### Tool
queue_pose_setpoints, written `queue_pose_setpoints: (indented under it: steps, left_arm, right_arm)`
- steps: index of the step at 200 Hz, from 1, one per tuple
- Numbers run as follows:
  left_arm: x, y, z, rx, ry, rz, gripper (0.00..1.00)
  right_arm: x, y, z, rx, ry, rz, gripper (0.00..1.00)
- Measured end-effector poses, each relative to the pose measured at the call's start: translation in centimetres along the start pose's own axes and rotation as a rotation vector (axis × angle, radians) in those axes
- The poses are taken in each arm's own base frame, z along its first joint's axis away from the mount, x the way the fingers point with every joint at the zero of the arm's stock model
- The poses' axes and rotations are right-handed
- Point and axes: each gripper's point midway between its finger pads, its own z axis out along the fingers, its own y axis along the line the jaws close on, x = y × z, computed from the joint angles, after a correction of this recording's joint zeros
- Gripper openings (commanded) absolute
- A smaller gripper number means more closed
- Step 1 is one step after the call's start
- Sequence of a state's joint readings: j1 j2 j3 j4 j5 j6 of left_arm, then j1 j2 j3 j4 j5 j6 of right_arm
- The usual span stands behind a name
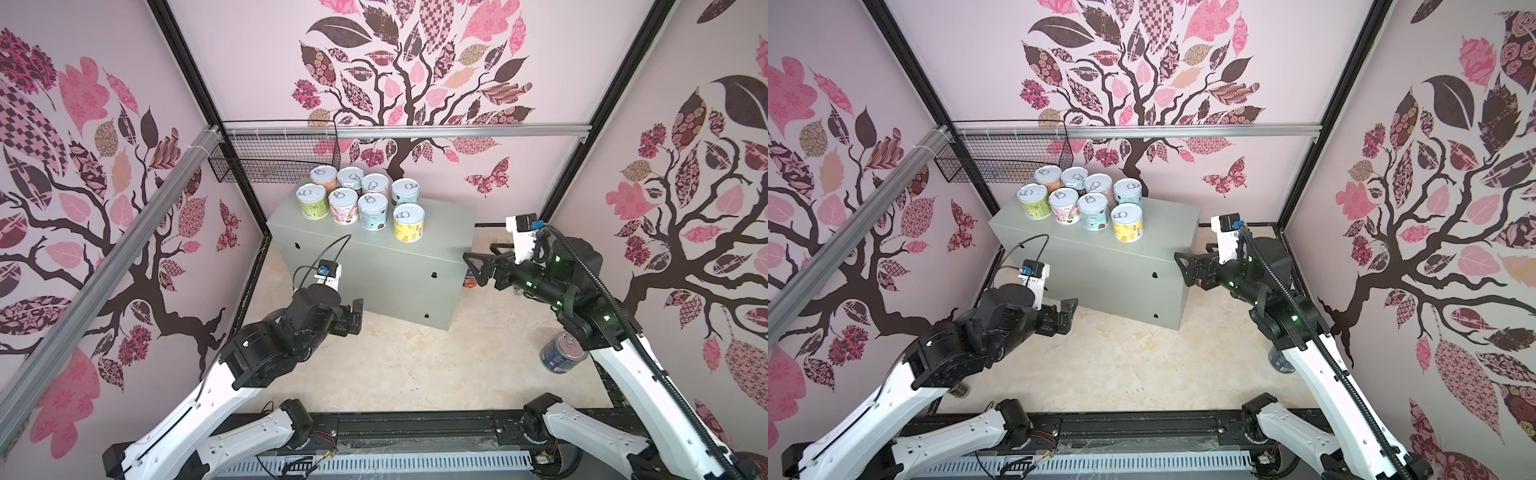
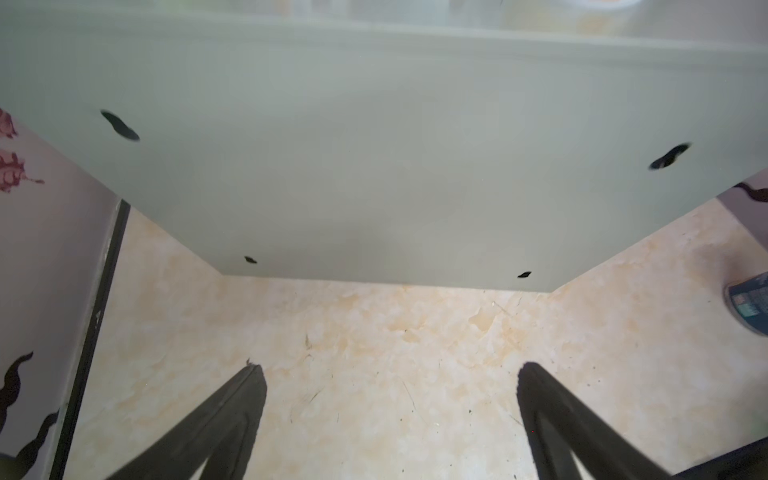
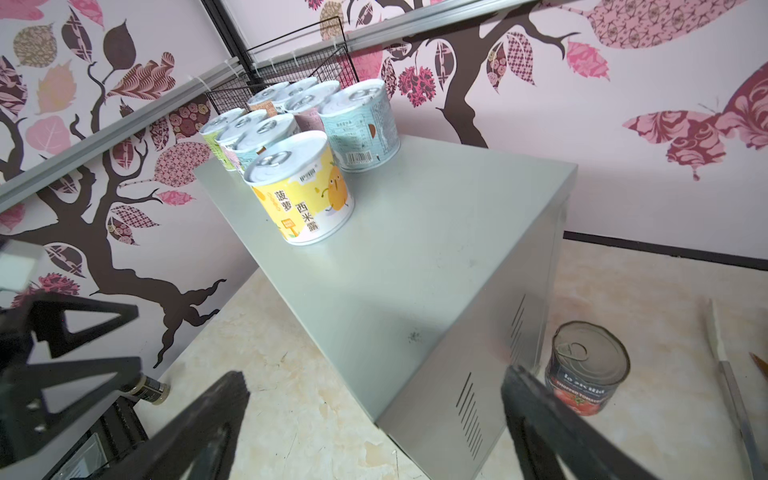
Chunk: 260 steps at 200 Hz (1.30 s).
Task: Place and organize the canned foods onto the counter
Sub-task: 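Withdraw the left gripper while the right gripper reaches to the yellow can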
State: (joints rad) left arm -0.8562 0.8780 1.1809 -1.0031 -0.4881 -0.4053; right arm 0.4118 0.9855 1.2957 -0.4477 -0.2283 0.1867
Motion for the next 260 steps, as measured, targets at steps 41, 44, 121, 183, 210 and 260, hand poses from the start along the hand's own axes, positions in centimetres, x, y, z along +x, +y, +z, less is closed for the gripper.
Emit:
queue_pose_setpoints:
  steps: [41, 44, 121, 183, 210, 260]
  left_arm:
    - [5.0, 0.5, 2.8, -0.032, 0.072, -0.038, 0.98]
    - [5.1, 0.5, 2.9, -0.032, 0.072, -0.043, 0.98]
    - [5.0, 0.4, 3.3, -0.002, 0.031, -0.102, 0.98]
    - [5.6, 0.6, 3.5, 0.026, 0.043, -0.136, 0.98]
    - [5.6, 0.5, 3.5, 0.038, 0.045, -0.136, 0.98]
    - [5.7, 0.5, 3.6, 0.048, 0.054, -0.146, 0.98]
  right_arm:
    - [0.1, 1.6, 1.9, -0.046, 0.056, -0.041, 0.94]
    - [0.3, 1.9, 2.1, -0.052, 0.062, -0.044, 0.94]
    - [2.6, 4.1, 7.5, -0.080, 0.166, -0.102, 0.77]
    - [1.6, 4.1, 11.4, -0.068, 0.155, -0.112, 0.67]
    - [1.5, 4.2, 12.8, -0.070, 0.154, -0.112, 0.66]
    - [1.0, 4.3, 14.5, -0.071, 0.143, -0.107, 0.62]
